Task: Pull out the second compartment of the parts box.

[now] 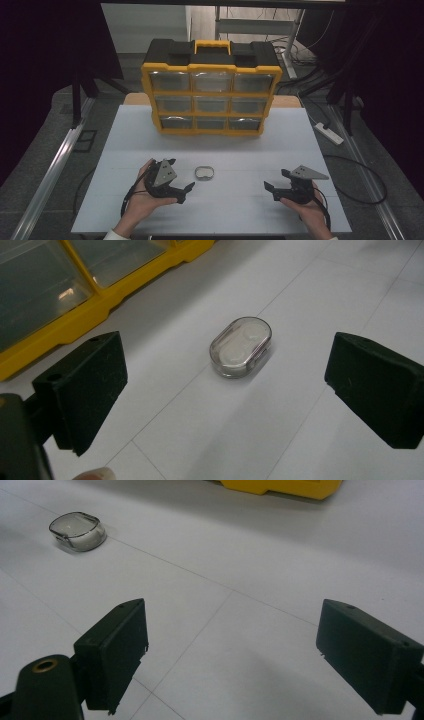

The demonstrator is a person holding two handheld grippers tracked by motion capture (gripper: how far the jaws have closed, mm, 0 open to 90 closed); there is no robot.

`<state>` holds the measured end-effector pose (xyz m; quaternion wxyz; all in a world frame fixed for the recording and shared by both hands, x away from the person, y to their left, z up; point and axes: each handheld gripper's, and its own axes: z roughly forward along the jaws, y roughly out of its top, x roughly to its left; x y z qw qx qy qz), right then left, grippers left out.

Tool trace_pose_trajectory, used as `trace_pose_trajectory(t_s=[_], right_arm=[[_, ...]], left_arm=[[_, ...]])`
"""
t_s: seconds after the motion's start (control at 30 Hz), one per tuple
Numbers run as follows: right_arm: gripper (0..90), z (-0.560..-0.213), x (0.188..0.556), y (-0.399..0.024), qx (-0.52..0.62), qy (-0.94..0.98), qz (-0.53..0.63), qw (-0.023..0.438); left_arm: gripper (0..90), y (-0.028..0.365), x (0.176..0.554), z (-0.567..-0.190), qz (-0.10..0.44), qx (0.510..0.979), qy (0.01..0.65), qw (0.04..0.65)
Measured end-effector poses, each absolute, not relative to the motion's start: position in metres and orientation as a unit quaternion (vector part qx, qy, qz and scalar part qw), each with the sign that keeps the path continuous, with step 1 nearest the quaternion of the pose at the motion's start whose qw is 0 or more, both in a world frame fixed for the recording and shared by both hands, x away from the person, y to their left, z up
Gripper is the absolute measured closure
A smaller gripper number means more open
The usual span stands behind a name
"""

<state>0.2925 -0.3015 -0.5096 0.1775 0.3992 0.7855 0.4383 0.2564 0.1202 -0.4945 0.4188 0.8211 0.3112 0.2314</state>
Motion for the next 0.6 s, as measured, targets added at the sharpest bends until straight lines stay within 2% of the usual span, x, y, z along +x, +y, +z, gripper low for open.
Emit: trace_pose_trajectory(t_s=[0.6], right_arm=[[12.5,-0.509,0.292,-0.302,0.401,0.785,0.439,0.177]], left_arm=[[4.5,0.108,0.256,-0.49,0.271,0.833,0.266,0.402]])
